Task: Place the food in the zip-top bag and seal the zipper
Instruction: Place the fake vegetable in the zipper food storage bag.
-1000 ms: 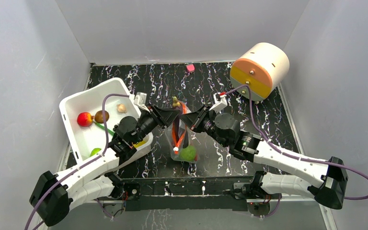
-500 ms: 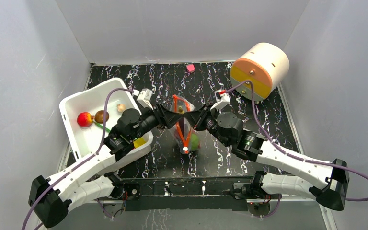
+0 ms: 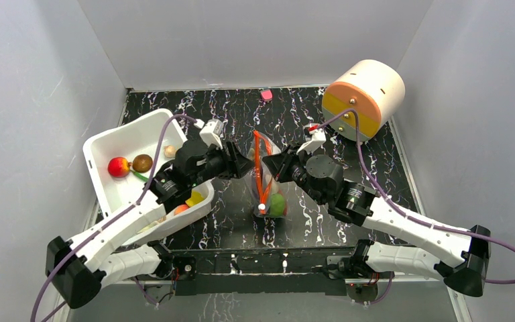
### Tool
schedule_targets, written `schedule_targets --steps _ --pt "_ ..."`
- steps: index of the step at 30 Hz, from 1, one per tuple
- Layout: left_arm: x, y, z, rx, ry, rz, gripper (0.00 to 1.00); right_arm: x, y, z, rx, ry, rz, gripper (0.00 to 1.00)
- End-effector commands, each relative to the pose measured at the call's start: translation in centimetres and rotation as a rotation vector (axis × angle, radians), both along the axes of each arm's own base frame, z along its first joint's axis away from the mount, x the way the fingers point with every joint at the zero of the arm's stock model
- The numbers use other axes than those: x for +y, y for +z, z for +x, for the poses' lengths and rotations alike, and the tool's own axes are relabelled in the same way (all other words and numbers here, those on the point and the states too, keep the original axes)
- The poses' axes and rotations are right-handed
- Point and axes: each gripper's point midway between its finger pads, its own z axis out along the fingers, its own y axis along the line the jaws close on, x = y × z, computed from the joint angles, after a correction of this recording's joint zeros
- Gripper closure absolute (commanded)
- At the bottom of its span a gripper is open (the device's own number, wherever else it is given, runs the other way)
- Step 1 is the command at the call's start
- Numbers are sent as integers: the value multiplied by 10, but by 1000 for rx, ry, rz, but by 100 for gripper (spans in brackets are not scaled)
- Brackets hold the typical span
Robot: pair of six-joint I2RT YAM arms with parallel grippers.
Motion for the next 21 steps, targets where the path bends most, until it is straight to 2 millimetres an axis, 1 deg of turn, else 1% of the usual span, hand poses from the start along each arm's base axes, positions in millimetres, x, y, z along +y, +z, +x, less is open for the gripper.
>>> schedule_targets --steps 1,3,5,7,9,11,14,17,19,21 --pt "-8 -16 -2 64 -48 70 48 -4 49 0 -81 -10 102 100" --pt "-11 -24 0 76 -57 80 48 -2 47 0 -78 -6 99 100" --pt "-15 -27 2 75 -60 77 56 -1 42 1 -73 -5 89 100" --pt "-18 -24 3 63 -70 67 73 -1 38 1 -69 -6 79 100" --pt "-19 -16 2 44 -82 53 91 -3 34 2 -72 -12 58 100" --pt "-23 -1 -3 15 -118 15 98 -9 23 6 -67 -37 1 100" --pt "-30 25 -14 -40 -181 -80 100 -21 -1 13 -56 -93 -127 100" --pt "-37 46 -29 -80 -261 -177 98 -39 -24 17 -18 -158 -257 100" --pt "-42 55 -38 -88 -311 -228 96 -50 -33 18 3 -194 -318 100" --pt "-48 59 -46 -92 -372 -267 94 -58 -32 19 2 -221 -335 100"
